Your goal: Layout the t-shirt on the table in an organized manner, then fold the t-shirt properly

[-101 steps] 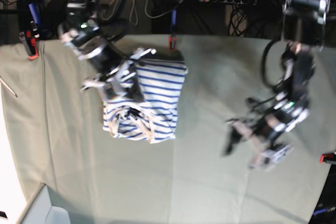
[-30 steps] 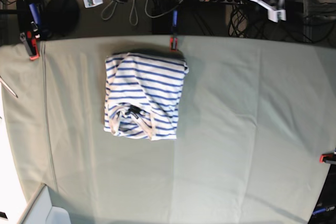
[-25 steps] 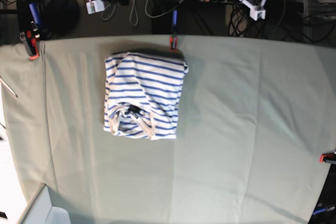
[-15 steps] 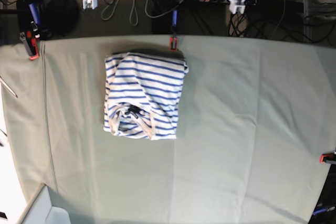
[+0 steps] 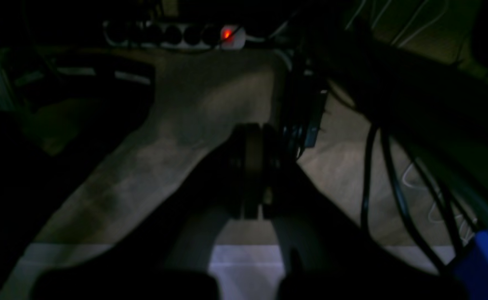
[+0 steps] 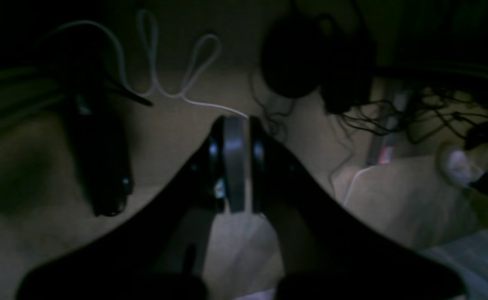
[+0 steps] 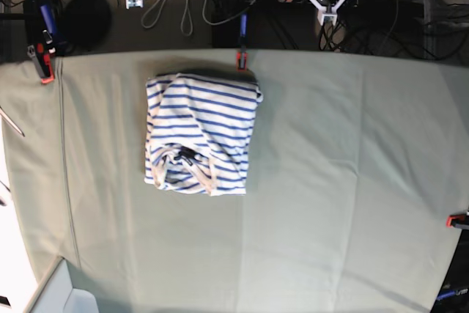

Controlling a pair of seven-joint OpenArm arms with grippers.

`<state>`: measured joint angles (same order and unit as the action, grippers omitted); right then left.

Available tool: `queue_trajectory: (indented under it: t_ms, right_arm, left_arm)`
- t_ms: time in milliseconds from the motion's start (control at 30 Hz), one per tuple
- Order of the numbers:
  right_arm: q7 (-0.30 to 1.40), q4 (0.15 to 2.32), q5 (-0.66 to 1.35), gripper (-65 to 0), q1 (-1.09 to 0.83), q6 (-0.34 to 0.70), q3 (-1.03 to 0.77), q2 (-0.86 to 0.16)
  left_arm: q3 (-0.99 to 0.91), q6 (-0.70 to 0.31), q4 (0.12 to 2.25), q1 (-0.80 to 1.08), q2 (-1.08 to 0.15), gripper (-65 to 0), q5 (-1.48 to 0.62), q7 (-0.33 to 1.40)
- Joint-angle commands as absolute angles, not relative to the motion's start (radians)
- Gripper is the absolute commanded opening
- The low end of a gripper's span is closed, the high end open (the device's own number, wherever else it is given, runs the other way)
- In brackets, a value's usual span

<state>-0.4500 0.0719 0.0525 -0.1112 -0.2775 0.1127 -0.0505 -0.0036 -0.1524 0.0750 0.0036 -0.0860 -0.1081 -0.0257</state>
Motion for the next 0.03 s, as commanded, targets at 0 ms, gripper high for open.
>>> queue_trajectory:
  t_ms: [0]
  right_arm:
    - [-0.463, 0.073, 0.058, -65.0, -0.114, -0.295, 0.113, -0.059]
  left_arm:
    - [0.001, -0.151, 0.079, 0.001, -0.084, -65.0, -0.105, -0.030]
